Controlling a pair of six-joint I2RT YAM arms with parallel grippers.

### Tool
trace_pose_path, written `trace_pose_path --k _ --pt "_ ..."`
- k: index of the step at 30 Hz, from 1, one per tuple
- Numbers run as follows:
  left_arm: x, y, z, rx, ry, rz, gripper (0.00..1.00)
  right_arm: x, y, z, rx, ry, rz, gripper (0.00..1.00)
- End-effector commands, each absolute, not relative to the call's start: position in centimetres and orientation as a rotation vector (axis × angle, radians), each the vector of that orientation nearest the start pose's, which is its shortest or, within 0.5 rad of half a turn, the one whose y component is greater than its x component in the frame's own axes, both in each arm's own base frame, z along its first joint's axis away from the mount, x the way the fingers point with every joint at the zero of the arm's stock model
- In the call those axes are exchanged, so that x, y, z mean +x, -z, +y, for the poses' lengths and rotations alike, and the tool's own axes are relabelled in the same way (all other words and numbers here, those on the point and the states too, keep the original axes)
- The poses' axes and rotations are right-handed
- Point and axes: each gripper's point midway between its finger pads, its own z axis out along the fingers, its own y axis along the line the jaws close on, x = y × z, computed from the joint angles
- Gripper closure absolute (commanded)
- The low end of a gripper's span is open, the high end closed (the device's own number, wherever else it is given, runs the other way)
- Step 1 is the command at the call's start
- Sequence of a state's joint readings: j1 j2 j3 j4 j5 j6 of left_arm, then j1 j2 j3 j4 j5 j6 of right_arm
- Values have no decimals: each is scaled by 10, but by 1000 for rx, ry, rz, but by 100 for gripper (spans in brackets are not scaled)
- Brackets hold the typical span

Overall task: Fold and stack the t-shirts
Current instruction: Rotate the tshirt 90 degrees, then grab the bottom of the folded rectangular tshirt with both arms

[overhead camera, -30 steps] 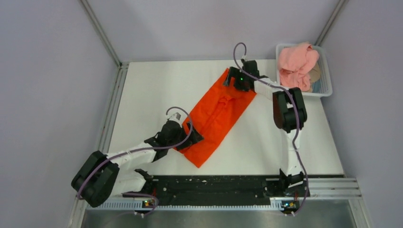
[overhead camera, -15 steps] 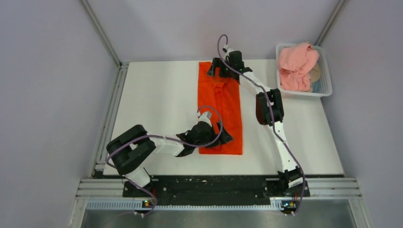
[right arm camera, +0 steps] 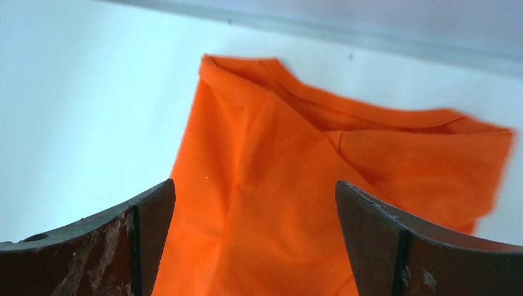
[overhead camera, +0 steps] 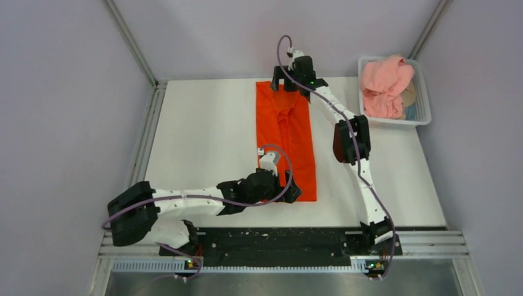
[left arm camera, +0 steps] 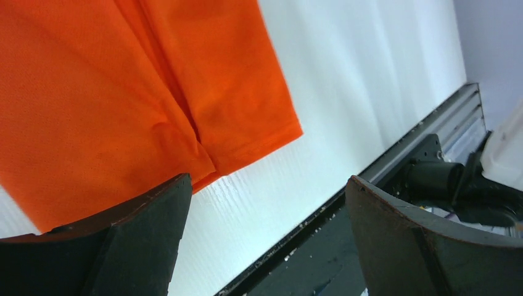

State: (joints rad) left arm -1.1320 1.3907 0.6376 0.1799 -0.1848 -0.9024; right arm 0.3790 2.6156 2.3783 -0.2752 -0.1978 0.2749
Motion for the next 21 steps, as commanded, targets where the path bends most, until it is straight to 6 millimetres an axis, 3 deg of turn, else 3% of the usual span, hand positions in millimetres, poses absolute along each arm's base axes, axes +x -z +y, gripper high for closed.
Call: trace_pose_path --k 1,6,7,9,12,15,19,21 --pt "166 -133 -337 258 880 2156 1 616 -292 276 -249 -482 1779 1" --pt "177 -118 -273 62 592 2223 1 565 -308 222 -137 -311 1832 1" --pt "179 -114 -261 19 541 2226 1 547 -285 209 -115 -275 1897 1" --pt "176 -106 -247 -15 520 2244 1 510 -261 186 -52 -231 1978 1" --pt "170 -92 -245 -18 581 2270 1 448 -217 166 61 -269 2087 1" --pt "166 -84 -251 -3 659 2297 1 387 -179 164 137 -412 2161 1" --pt "163 -70 -258 24 676 2339 7 328 -152 168 132 -528 2186 1" --pt "163 -61 -261 25 688 2361 15 302 -138 167 132 -558 2218 1"
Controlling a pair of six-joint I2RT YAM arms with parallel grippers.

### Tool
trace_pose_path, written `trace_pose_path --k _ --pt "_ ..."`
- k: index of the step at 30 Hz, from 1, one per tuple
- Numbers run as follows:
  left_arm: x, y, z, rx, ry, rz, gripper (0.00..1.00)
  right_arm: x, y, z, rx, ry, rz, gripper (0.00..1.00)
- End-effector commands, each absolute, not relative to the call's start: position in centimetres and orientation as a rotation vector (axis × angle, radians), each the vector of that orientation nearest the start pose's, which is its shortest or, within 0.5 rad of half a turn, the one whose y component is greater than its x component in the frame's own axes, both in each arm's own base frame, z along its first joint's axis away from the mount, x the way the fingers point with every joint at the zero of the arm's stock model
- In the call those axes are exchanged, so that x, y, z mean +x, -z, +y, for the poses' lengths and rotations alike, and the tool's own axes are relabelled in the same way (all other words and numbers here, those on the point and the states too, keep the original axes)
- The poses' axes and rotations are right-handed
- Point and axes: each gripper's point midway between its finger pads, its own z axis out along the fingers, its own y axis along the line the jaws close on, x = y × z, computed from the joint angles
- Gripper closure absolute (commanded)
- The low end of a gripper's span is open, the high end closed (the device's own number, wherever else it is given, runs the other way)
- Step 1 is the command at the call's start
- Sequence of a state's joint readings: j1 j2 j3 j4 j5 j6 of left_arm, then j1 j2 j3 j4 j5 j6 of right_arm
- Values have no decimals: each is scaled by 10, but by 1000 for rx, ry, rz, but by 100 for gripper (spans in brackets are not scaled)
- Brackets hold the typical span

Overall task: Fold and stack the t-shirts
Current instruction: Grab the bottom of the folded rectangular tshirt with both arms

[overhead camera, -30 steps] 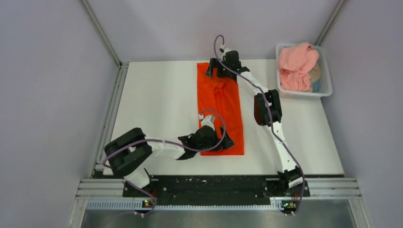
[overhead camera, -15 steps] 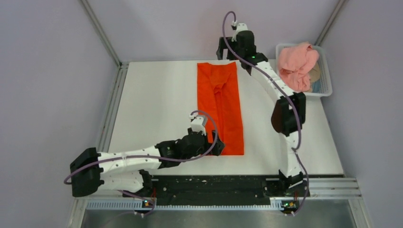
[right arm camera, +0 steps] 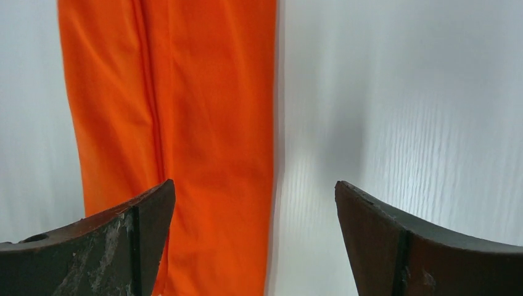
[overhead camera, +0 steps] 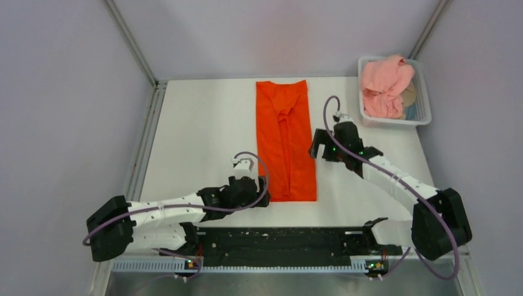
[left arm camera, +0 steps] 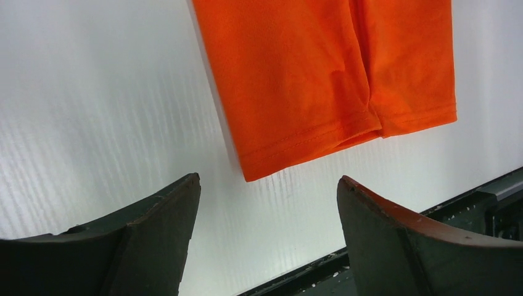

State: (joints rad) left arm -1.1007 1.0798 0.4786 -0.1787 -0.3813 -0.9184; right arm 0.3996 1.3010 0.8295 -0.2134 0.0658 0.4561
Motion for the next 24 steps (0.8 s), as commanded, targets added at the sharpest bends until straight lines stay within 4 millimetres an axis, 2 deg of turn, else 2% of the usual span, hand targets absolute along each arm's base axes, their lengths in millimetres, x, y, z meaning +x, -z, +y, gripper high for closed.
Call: trace_pose_path --k 1,3,6,11,14,17,21,24 --pt "162 -58 -263 28 697 2377 19 291 -129 165 147 -560 2244 2" --pt "162 -51 -266 25 700 2400 26 270 -114 162 162 -561 2288 3" --pt "164 -40 -265 -6 684 2437 43 247 -97 158 184 -579 2330 6" --pt "167 -24 -263 -64 686 2476 61 218 -75 158 137 -615 2426 12" --pt "167 -15 -264 -76 709 2507 82 199 -58 161 86 -637 2523 16" --pt "167 -9 -262 -82 692 2529 100 182 -47 170 29 -694 2592 25" --pt "164 -12 -263 -45 704 2537 100 169 -36 174 -3 -698 2654 39" --pt "162 -16 -264 -27 721 2538 100 162 -24 171 11 -658 2693 45"
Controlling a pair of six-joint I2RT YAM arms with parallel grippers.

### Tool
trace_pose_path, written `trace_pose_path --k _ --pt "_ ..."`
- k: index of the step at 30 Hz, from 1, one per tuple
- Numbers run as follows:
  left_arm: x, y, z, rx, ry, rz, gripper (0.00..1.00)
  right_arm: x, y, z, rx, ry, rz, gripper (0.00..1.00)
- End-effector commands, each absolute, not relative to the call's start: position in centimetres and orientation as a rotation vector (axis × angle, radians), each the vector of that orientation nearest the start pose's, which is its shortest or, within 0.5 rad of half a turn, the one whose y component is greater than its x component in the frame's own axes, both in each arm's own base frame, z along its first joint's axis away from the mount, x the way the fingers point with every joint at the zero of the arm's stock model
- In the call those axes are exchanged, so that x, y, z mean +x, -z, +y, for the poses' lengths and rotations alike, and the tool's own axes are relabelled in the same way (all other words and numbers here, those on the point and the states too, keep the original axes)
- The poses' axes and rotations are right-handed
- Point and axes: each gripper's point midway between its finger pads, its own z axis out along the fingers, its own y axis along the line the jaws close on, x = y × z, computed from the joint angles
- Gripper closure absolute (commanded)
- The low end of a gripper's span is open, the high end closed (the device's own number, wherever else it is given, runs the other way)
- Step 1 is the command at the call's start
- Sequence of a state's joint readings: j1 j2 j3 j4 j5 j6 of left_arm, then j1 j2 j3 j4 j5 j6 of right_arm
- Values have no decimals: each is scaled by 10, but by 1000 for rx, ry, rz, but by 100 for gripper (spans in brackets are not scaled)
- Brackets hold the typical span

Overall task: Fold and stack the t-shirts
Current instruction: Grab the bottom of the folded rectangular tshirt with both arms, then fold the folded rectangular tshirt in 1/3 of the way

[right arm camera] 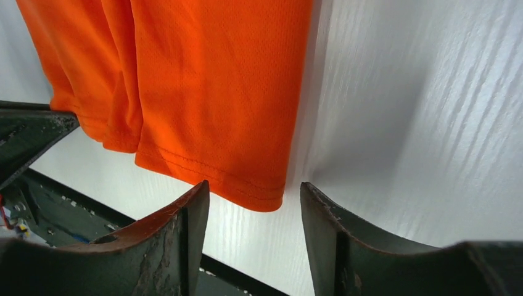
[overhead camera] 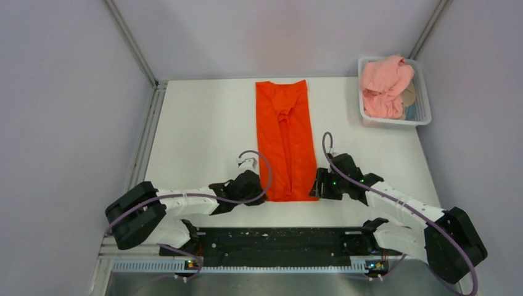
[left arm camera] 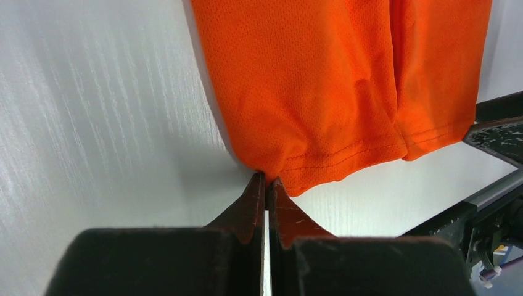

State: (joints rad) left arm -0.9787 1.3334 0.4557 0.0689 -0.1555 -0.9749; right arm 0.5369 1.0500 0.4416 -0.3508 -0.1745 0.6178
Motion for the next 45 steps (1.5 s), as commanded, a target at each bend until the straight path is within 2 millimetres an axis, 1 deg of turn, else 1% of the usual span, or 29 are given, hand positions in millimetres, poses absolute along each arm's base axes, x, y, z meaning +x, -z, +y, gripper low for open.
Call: trace_pose_path --k 1,3,5,8,9,10,11,12,14,16,18,20,22,25,26,28,30,33,36,40,45 --pt "161 -18 -266 -18 730 2538 100 158 -19 170 24 -649 2707 47" --pt "160 -19 -267 -10 743 2541 100 154 -13 170 30 -655 2720 53" --pt "160 -18 -267 -7 745 2546 100 153 -8 171 36 -660 2717 62" --pt "158 -17 -268 -5 753 2548 100 160 -4 169 65 -649 2675 73" --pt "158 -16 -268 -4 754 2550 100 162 -4 169 74 -646 2665 78" --pt "157 -16 -268 -5 754 2554 100 162 -4 170 77 -649 2664 85" --pt "155 -16 -267 -5 754 2563 100 160 -4 171 73 -663 2666 94" --pt "153 -15 -265 3 754 2570 100 157 -5 173 64 -684 2672 100" --pt "146 -13 -260 1 765 2584 100 146 -6 175 40 -714 2692 100" --pt "134 -10 -257 11 830 2587 100 133 -7 171 24 -707 2716 100" --pt "125 -14 -261 45 918 2575 100 124 -11 171 8 -727 2717 100" --pt "124 -21 -264 79 950 2553 100 118 -15 174 -5 -781 2700 100" --pt "128 -30 -270 109 968 2526 100 122 -22 176 -4 -801 2663 100" --pt "141 -45 -276 127 942 2483 100 136 -39 180 -18 -809 2577 100" --pt "146 -50 -276 130 920 2475 100 144 -49 183 -24 -807 2540 100" --pt "161 -62 -275 107 861 2433 100 161 -65 184 -10 -776 2472 100" --pt "175 -76 -277 91 860 2380 100 181 -83 187 10 -751 2393 100" --pt "200 -97 -279 72 877 2310 100 207 -108 198 -2 -754 2298 100" --pt "225 -110 -279 37 852 2284 100 233 -125 209 -14 -723 2251 100" --pt "260 -123 -277 -32 849 2256 100 268 -136 218 23 -688 2215 100" --pt "303 -132 -269 -86 771 2236 100 312 -144 220 62 -670 2194 100"
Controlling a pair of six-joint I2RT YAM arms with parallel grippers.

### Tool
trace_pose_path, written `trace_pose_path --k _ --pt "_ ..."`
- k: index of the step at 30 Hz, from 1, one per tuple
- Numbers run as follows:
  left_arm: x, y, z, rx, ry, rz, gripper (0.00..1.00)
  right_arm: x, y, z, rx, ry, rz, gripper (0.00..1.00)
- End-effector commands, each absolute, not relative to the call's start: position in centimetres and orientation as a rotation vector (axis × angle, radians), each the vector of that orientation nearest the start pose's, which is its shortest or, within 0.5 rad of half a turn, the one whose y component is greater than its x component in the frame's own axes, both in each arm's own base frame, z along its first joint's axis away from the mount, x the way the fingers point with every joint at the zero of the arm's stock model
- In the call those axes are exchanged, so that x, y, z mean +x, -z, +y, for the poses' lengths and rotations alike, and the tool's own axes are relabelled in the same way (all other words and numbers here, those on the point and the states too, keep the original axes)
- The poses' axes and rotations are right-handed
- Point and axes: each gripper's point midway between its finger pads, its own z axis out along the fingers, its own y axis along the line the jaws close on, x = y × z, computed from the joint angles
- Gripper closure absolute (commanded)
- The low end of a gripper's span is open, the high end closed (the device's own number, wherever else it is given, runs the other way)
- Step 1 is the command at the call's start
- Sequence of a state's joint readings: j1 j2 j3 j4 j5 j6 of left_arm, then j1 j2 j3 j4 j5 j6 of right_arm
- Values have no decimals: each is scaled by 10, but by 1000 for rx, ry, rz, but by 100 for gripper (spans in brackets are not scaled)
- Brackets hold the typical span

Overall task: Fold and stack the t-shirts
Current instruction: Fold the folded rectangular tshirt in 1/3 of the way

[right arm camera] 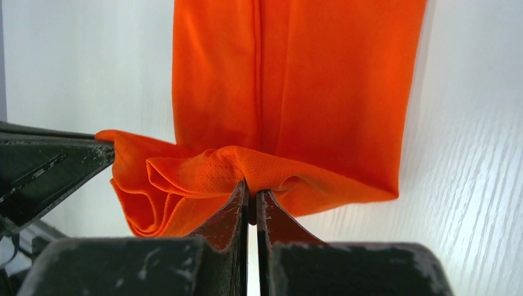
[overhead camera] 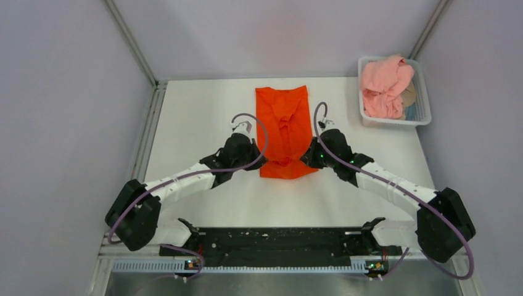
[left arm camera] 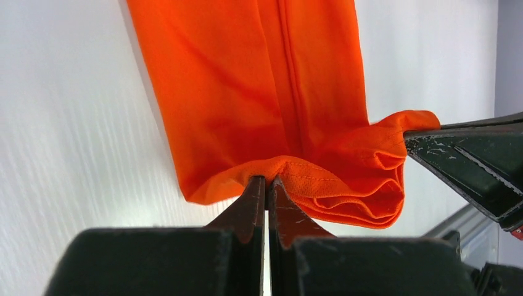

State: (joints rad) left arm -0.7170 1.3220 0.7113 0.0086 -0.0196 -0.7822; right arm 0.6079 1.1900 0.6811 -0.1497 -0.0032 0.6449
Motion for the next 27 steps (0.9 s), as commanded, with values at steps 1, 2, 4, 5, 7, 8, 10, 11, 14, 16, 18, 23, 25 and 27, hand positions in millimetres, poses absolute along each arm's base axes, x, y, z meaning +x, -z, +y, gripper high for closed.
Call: trace_pose_path --k 1,2,4,5,7,8,10,11,14,16,18,23,25,27 --pt "312 -133 -265 -99 756 2230 100 320 -145 219 66 -664 2186 100" --pt "321 -135 -264 -107 746 2224 100 329 -147 217 74 -655 2176 100" --pt "335 -138 -263 -98 740 2220 100 341 -147 216 75 -662 2178 100" --pt "345 -141 -262 -106 733 2211 100 348 -146 214 79 -654 2178 100" --pt "354 -136 -259 -106 695 2241 100 360 -150 213 78 -648 2167 100" --pt "361 -136 -258 -110 684 2244 100 364 -148 212 75 -646 2168 100" --pt "372 -134 -257 -108 660 2254 100 374 -148 210 72 -629 2167 100" --pt "377 -133 -256 -108 649 2258 100 379 -147 208 69 -620 2167 100" --pt "394 -128 -253 -123 620 2274 100 398 -153 209 47 -619 2135 100" --pt "401 -122 -251 -132 604 2289 100 407 -150 207 48 -609 2136 100" --pt "409 -119 -247 -144 589 2294 100 416 -146 206 50 -601 2139 100" --pt "424 -111 -247 -141 610 2323 100 437 -133 198 86 -579 2154 100" --pt "428 -107 -248 -131 622 2334 100 443 -126 197 90 -581 2157 100" --pt "432 -100 -250 -125 634 2351 100 448 -121 196 94 -582 2161 100"
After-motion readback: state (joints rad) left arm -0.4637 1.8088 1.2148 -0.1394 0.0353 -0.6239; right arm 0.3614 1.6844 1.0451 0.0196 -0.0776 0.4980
